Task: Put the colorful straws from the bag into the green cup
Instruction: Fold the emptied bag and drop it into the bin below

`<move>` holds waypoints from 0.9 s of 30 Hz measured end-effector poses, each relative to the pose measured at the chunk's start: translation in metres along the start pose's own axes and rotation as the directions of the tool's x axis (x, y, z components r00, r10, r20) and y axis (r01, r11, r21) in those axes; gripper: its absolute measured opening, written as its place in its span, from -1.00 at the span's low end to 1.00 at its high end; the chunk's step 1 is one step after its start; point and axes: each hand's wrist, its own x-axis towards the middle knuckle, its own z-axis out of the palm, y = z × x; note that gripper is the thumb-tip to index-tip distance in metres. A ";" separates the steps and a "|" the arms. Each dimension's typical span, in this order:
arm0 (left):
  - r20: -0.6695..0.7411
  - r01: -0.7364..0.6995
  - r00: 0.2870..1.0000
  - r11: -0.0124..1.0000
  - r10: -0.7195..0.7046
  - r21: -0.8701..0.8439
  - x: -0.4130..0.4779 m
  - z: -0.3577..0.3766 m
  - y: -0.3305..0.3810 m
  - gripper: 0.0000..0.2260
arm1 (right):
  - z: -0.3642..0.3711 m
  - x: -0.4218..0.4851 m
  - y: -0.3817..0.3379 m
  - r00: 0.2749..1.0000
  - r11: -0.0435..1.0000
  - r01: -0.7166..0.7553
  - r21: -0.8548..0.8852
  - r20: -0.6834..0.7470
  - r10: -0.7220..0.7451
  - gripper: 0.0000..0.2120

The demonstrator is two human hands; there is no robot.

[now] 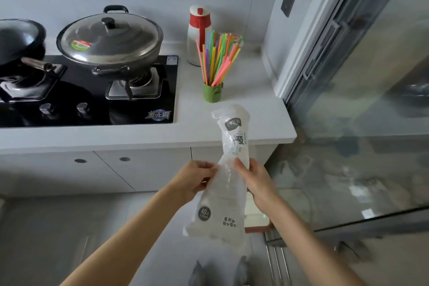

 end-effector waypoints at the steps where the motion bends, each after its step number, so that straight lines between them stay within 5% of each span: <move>1: -0.013 0.004 1.000 1.000 -0.004 0.009 0.001 0.006 -0.003 -0.89 | -0.008 0.001 0.002 1.000 1.000 -0.028 0.014 -0.004 0.028 -0.65; 8: -0.066 0.061 0.996 0.997 -0.058 0.047 0.016 0.031 -0.020 -0.93 | -0.047 0.011 0.017 0.995 0.992 -0.104 0.076 0.007 0.104 -0.82; 10: -0.163 0.097 0.982 0.995 -0.097 -0.007 0.055 0.083 -0.038 -0.93 | -0.109 0.047 0.036 0.988 0.986 -0.150 0.079 -0.006 0.151 -0.84; 16: -0.371 0.116 0.920 0.991 -0.130 -0.059 0.070 0.081 -0.063 -0.88 | -0.126 0.056 0.067 0.990 0.990 -0.129 -0.062 -0.061 0.125 -0.84; 20: -0.271 0.188 0.938 0.973 -0.218 -0.134 0.089 0.076 -0.092 -0.78 | -0.137 0.075 0.089 0.981 0.985 -0.170 -0.017 0.091 0.171 -0.77; 27: -0.122 0.245 0.945 0.904 -0.303 -0.350 0.128 0.066 -0.146 -0.74 | -0.141 0.109 0.151 0.843 0.833 -0.525 0.173 0.242 0.481 -0.76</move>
